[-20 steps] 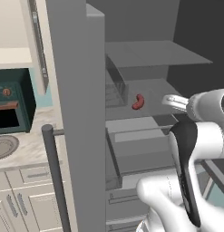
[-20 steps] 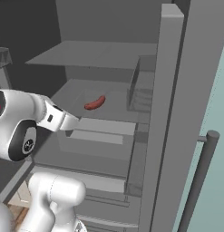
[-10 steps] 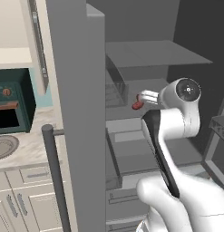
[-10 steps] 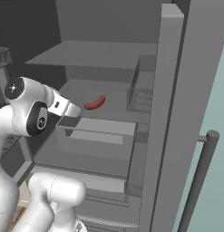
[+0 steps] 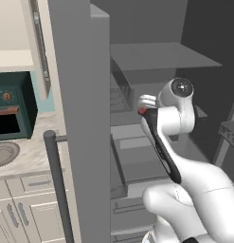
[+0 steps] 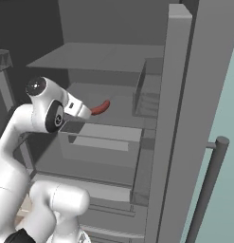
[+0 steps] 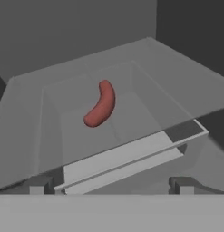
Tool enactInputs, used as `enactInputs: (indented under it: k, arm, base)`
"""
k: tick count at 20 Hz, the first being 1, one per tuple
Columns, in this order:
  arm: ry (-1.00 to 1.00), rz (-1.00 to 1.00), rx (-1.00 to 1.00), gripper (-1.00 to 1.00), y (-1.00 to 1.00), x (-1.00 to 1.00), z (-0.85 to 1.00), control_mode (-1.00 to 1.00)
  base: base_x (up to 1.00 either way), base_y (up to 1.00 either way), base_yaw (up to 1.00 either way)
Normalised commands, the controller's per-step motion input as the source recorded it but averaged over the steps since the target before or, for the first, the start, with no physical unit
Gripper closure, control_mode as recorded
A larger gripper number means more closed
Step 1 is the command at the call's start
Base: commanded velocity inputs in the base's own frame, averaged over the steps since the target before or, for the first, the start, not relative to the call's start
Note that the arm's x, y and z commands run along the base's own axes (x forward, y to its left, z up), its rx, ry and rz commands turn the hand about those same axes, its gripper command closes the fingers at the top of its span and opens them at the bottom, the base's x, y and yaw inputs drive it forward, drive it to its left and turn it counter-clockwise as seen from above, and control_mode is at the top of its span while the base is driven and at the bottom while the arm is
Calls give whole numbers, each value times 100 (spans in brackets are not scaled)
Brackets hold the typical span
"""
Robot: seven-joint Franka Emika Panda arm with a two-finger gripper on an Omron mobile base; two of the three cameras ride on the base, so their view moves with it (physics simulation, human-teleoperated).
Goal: Move the hot dog bun to the plate on the dining table and place the condiment next to that plate. Then navigate to the fridge and take the sausage and place it on the plate as well.
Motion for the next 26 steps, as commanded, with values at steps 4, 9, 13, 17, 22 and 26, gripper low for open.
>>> enactInputs:
  k: [4, 9, 13, 17, 22, 26]
  arm:
    - [5, 0, 0, -100, 0, 56, -20, -100]
    - [4, 0, 0, -100, 0, 46, -23, -100]
    - [0, 0, 0, -100, -1, 36, -27, -100]
    - [0, 0, 0, -100, -4, 31, -25, -100]
    - [0, 0, 1, -100, -10, 30, -22, -100]
    - [0, 0, 1, -100, -8, 41, -15, -100]
  base:
    - [0, 0, 0]
    - [0, 0, 0]
    - [0, 0, 0]
    - [0, 0, 0]
    - [0, 0, 0]
    - [0, 0, 0]
